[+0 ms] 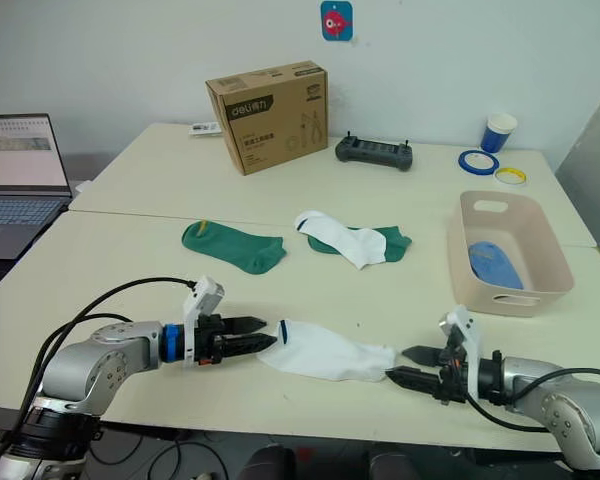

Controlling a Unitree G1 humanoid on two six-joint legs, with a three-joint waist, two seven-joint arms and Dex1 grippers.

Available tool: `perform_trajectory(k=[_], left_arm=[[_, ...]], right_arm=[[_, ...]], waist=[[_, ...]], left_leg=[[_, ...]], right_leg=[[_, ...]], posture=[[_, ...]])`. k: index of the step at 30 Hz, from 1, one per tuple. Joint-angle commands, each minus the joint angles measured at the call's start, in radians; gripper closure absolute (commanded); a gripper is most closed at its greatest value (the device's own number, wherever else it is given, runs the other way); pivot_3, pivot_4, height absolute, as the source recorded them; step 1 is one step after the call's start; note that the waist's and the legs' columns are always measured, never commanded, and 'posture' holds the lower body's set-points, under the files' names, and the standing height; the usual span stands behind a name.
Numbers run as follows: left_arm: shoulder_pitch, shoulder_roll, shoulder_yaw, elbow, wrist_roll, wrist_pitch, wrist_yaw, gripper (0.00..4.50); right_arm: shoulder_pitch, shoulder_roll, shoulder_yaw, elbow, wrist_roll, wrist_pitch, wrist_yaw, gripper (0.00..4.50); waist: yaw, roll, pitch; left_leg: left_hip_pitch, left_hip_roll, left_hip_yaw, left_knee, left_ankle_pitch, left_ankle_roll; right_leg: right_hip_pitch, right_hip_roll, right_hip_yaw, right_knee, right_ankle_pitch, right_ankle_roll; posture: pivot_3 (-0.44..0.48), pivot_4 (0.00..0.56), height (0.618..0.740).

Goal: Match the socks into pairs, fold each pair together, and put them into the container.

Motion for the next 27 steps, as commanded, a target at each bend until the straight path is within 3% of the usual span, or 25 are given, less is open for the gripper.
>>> perform_trajectory(k=[1,4,10,13,14,17,21,25,27], left_arm=[[0.004,0.031,0.032,-0.072,-0.05,0.003,-0.038,1.37],[0.022,0.03,0.023,-0.067,-0.057,0.005,-0.035,1.37],[0.045,0.014,-0.038,-0.03,0.053,-0.083,0.022,1.37],[0.038,0.001,-0.039,-0.018,0.071,-0.107,0.042,1.37],[0.038,0.0,-0.038,-0.017,0.071,-0.108,0.044,1.37],[0.05,0.004,-0.028,-0.026,0.06,-0.1,0.043,1.99],[0.068,0.005,-0.005,-0.046,0.029,-0.075,0.046,3.28],[0.076,-0.024,0.046,-0.078,-0.026,-0.028,0.083,4.47],[0.068,-0.05,0.094,-0.108,-0.083,0.027,0.127,4.47]], right_arm=[[-0.021,-0.002,-0.033,-0.027,0.043,0.019,-0.012,0.98],[-0.023,-0.009,-0.03,-0.026,0.06,0.033,-0.008,0.98],[-0.037,-0.001,-0.022,-0.032,0.08,0.057,-0.034,0.98],[-0.033,0.007,-0.022,-0.028,0.082,0.05,-0.048,1.53],[-0.033,0.01,-0.024,-0.028,0.086,0.051,-0.05,1.9],[-0.041,0.023,-0.034,-0.022,0.108,0.065,-0.066,2.97],[-0.047,0.035,-0.036,-0.015,0.121,0.069,-0.076,4.43],[-0.078,0.047,-0.051,-0.009,0.151,0.072,-0.089,4.5],[-0.107,0.057,-0.079,-0.005,0.208,0.092,-0.09,4.5]], waist=[[0.0,0.0,0.0],[0.0,0.0,0.0],[0.0,0.0,0.0],[0.0,0.0,0.0],[0.001,0.0,0.0],[0.0,0.0,0.0],[0.0,0.0,0.0],[0.0,0.0,0.0],[0.0,0.0,0.0]], left_leg=[[0.0,0.0,0.0,0.0,0.0,0.0],[0.0,0.0,0.0,0.0,0.0,0.0],[0.0,0.0,0.0,0.0,0.0,0.0],[0.0,0.0,0.0,0.0,0.0,0.0],[0.0,0.0,0.0,0.0,0.0,0.0],[0.0,0.0,0.0,0.0,0.0,0.0],[0.0,0.0,0.001,0.0,0.0,0.0],[0.0,0.0,0.0,-0.001,0.0,0.0],[0.0,0.0,0.0,0.0,0.0,0.0]], right_leg=[[0.0,0.0,0.0,0.0,0.0,0.0],[0.0,0.0,0.0,0.0,0.0,0.0],[0.0,0.0,0.0,0.0,0.0,0.0],[0.0,-0.001,0.0,0.0,0.0,-0.001],[0.0,-0.001,0.0,0.0,-0.001,-0.002],[0.0,-0.001,0.001,0.0,-0.001,-0.001],[0.0,-0.001,0.0,0.0,0.0,0.0],[0.0,-0.001,0.0,0.0,0.0,-0.001],[0.0,-0.001,0.0,0.0,0.0,0.0]], posture=[[0.0,0.15,0.74],[0.0,0.15,0.74],[0.0,0.15,0.74],[0.0,0.15,0.74],[0.0,0.15,0.74],[0.0,0.15,0.74],[0.0,0.15,0.74],[0.0,0.15,0.74],[0.0,0.15,0.74]])
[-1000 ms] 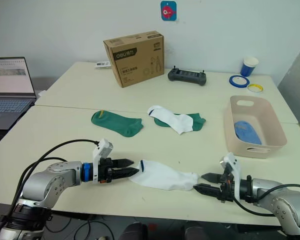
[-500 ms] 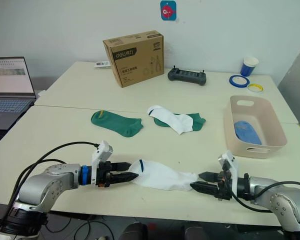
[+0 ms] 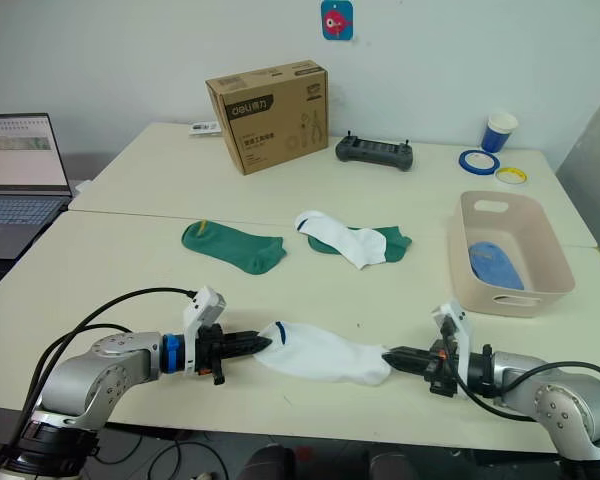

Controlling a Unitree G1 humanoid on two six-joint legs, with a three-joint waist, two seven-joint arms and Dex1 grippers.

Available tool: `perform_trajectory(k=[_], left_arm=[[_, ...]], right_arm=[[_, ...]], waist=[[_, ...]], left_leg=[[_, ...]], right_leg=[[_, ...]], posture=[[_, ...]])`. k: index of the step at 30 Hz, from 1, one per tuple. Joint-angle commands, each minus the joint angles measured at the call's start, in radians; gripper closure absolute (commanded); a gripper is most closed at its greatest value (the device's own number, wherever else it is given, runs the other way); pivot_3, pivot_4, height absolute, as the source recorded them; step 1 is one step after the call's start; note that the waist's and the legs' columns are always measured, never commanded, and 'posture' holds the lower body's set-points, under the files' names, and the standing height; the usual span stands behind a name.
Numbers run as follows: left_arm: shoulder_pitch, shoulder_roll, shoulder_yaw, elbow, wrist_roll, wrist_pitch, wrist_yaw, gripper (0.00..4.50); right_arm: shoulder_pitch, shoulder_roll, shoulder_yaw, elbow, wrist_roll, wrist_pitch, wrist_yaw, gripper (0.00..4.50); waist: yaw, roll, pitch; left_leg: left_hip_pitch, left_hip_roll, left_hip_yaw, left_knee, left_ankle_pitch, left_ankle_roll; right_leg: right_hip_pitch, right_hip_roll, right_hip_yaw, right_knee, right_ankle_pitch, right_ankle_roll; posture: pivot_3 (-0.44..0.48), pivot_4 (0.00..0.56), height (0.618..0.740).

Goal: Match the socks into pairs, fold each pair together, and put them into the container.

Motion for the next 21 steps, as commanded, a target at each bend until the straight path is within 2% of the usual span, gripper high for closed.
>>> perform_trajectory(k=[1,4,8,11,14,21], left_arm=[[-0.002,-0.038,0.108,-0.102,-0.133,0.102,0.07,4.47],[0.031,-0.058,0.151,-0.154,-0.202,0.179,0.121,4.47],[0.113,-0.08,0.146,-0.182,-0.185,0.178,0.191,4.47],[0.118,-0.135,0.215,-0.204,-0.296,0.271,0.275,4.47],[0.128,-0.144,0.248,-0.23,-0.363,0.333,0.316,4.47],[0.14,-0.134,0.23,-0.22,-0.345,0.327,0.362,4.47]], right_arm=[[-0.047,0.011,-0.072,-0.002,0.094,0.024,-0.019,4.5],[-0.042,-0.005,-0.064,0.014,0.065,0.022,-0.035,4.5],[0.041,-0.055,0.004,0.026,-0.038,-0.033,0.015,4.5],[0.045,-0.041,0.001,0.047,-0.06,-0.051,0.002,4.5],[0.034,-0.037,0.005,0.062,-0.076,-0.063,0.005,4.5],[-0.03,-0.011,0.048,0.126,-0.145,-0.109,0.017,4.5]], waist=[[0.0,0.0,0.0],[-0.001,0.0,0.0],[-0.001,0.0,0.0],[0.0,0.0,0.0],[-0.002,0.0,0.0],[-0.003,0.0,0.0]], left_leg=[[0.0,0.0,0.0,0.0,0.0,0.0],[0.0,0.0,0.0,0.0,0.0,0.0],[0.0,0.0,0.0,-0.001,0.0,0.0],[-0.001,0.0,-0.001,-0.001,0.0,0.0],[0.0,0.0,-0.001,0.001,0.0,0.0],[0.001,-0.001,0.001,0.001,0.0,0.0]], right_leg=[[0.0,0.0,0.0,0.0,0.0,0.0],[0.0,0.0,0.0,0.0,0.0,0.001],[0.0,0.0,0.0,0.0,-0.001,0.001],[0.0,0.0,0.0,0.0,-0.002,0.001],[0.0,0.0,0.0,0.0,-0.001,0.001],[0.0,0.0,0.002,0.0,-0.001,-0.001]], posture=[[0.0,0.15,0.74],[0.0,0.15,0.74],[0.0,0.15,0.74],[0.0,0.15,0.74],[0.0,0.15,0.74],[0.0,0.15,0.74]])
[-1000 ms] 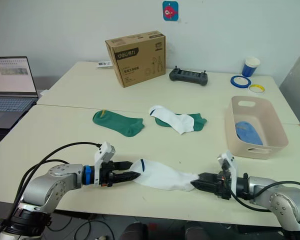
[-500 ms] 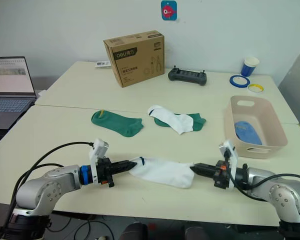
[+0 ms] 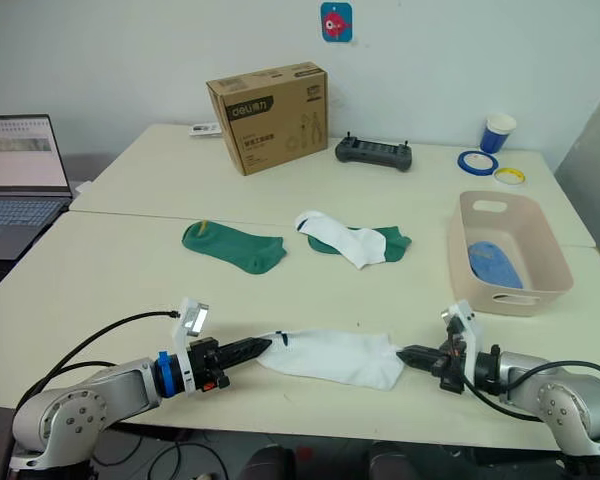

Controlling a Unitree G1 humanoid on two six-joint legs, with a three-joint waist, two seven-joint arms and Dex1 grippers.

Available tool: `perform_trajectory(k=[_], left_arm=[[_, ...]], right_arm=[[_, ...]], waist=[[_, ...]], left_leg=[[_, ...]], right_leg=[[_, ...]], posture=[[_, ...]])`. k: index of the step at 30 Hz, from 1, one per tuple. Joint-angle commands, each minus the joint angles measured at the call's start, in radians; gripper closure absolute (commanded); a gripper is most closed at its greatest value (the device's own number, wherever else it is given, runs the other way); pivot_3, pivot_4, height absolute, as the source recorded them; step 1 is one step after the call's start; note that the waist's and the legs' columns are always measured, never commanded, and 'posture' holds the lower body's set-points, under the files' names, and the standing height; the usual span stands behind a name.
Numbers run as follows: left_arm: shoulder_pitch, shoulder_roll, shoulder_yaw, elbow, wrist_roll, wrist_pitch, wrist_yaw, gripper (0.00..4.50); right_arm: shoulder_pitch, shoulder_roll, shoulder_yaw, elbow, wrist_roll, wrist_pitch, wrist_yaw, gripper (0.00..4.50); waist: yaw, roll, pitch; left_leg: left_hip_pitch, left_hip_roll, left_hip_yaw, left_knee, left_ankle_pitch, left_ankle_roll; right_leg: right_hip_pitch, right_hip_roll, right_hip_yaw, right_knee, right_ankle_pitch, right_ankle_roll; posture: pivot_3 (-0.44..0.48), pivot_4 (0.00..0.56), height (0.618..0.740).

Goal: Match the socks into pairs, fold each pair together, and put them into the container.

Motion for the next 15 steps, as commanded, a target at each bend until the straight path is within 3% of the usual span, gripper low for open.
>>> perform_trajectory(k=[1,10,11,15], left_arm=[[-0.01,0.004,-0.001,-0.014,-0.006,-0.008,0.016,4.47],[-0.003,-0.005,-0.029,-0.014,0.015,-0.055,0.019,4.47],[-0.007,-0.007,-0.034,-0.011,0.036,-0.081,0.025,4.5],[-0.015,0.011,-0.025,-0.008,0.027,-0.095,0.006,3.5]], right_arm=[[-0.032,0.004,0.015,0.013,-0.029,-0.038,0.022,4.5],[-0.031,-0.013,0.036,0.041,-0.084,-0.078,0.08,4.5],[-0.029,-0.015,0.032,0.042,-0.086,-0.082,0.087,4.04],[-0.021,-0.041,0.016,0.032,-0.104,-0.121,0.116,2.77]], waist=[[0.0,0.0,0.0],[0.002,0.0,0.0],[0.002,0.0,0.0],[0.002,0.0,0.0]], left_leg=[[0.0,0.0,0.0,0.0,0.0,0.0],[0.0,0.0,0.0,-0.002,0.0,0.0],[0.0,0.0,0.0,-0.001,0.0,0.0],[0.0,0.0,0.0,-0.001,0.0,0.0]], right_leg=[[0.0,0.0,0.0,0.0,0.0,0.0],[0.0,0.0,-0.001,0.0,0.001,0.002],[0.0,0.0,-0.001,0.0,0.001,0.001],[0.0,0.0,0.0,-0.001,0.0,0.001]], posture=[[0.0,0.15,0.74],[0.0,0.15,0.74],[0.0,0.15,0.74],[0.0,0.15,0.74]])
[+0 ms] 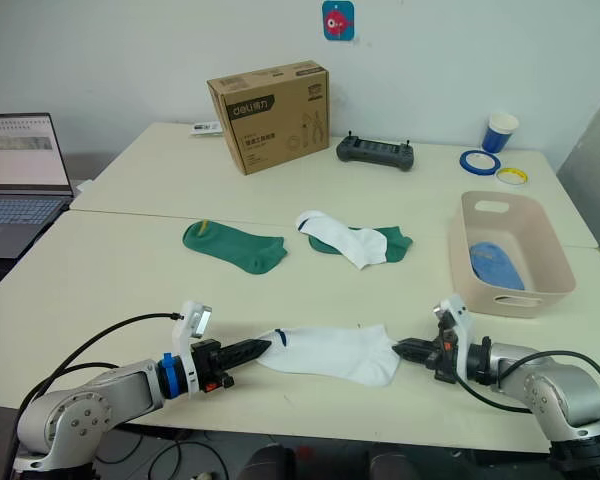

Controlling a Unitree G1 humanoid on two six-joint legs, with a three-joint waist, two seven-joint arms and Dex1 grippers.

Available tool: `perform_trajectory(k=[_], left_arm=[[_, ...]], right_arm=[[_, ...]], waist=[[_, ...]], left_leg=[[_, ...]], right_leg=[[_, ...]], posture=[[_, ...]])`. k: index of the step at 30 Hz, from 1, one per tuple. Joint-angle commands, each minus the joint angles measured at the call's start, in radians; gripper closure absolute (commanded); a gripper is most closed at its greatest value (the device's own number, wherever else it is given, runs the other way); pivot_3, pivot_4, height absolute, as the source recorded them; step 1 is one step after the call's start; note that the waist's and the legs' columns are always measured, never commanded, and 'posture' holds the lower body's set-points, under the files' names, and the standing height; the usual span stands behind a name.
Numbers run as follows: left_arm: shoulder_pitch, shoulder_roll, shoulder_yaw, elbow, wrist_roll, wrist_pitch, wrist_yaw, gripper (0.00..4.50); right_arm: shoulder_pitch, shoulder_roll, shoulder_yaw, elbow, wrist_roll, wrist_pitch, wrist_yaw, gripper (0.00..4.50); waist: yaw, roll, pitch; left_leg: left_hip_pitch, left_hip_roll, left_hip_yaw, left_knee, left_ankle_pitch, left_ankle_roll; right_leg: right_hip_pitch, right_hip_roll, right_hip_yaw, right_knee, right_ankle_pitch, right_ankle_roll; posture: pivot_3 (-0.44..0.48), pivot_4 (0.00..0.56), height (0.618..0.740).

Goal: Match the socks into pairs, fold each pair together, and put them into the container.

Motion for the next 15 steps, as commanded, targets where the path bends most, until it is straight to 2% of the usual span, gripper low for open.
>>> perform_trajectory(k=[1,4,5,8,10,12,15], left_arm=[[-0.004,0.034,0.013,-0.011,-0.005,-0.019,-0.031,3.22],[0.006,0.072,0.028,-0.007,0.004,-0.039,-0.062,2.19],[0.007,0.099,0.04,-0.014,0.005,-0.067,-0.104,1.88],[0.009,0.211,0.005,-0.05,0.117,-0.267,-0.277,1.88],[-0.025,0.246,-0.034,-0.044,0.168,-0.346,-0.329,1.88],[-0.065,0.269,-0.095,-0.029,0.236,-0.457,-0.406,1.85],[-0.098,0.289,-0.214,0.0,0.372,-0.654,-0.524,2.43]], right_arm=[[0.002,-0.029,-0.052,-0.03,-0.015,-0.062,0.034,2.45],[-0.002,-0.033,-0.087,-0.065,0.0,-0.109,0.07,1.33],[-0.001,-0.049,-0.077,-0.093,-0.022,-0.145,0.095,1.32],[-0.028,-0.055,-0.019,-0.162,-0.086,-0.244,0.132,1.32],[-0.056,-0.04,0.041,-0.169,-0.15,-0.316,0.142,1.32],[-0.084,-0.015,0.095,-0.153,-0.2,-0.379,0.154,1.75],[-0.108,-0.001,0.182,-0.099,-0.304,-0.494,0.193,2.58]], waist=[[0.0,0.0,0.0],[-0.001,0.0,0.0],[-0.001,0.0,0.0],[-0.002,0.0,0.0],[-0.001,0.001,0.001],[0.0,0.001,0.001],[0.003,0.001,0.001]], left_leg=[[0.0,0.0,0.0,0.0,0.0,0.0],[0.0,0.0,0.0,0.0,0.0,0.0],[0.0,0.0,0.0,0.0,0.0,0.0],[0.0,0.001,0.0,-0.001,0.0,0.0],[0.001,0.001,0.0,-0.002,0.0,0.0],[0.001,0.0,0.001,-0.002,0.0,0.0],[0.0,-0.001,0.002,-0.002,0.0,0.0]], right_leg=[[0.0,0.0,0.0,0.0,0.0,0.0],[0.0,0.0,0.0,0.0,0.0,0.0],[0.0,0.0,0.0,0.0,0.0,0.0],[-0.001,0.0,-0.001,0.0,-0.002,-0.003],[-0.001,0.001,-0.001,0.0,-0.003,-0.005],[-0.001,-0.001,0.0,0.0,-0.003,-0.006],[-0.001,-0.003,0.0,-0.002,-0.003,-0.005]], posture=[[0.0,0.15,0.74],[0.0,0.15,0.74],[0.0,0.15,0.74],[0.0,0.15,0.74],[0.0,0.15,0.74],[0.0,0.15,0.74],[0.0,0.15,0.74]])
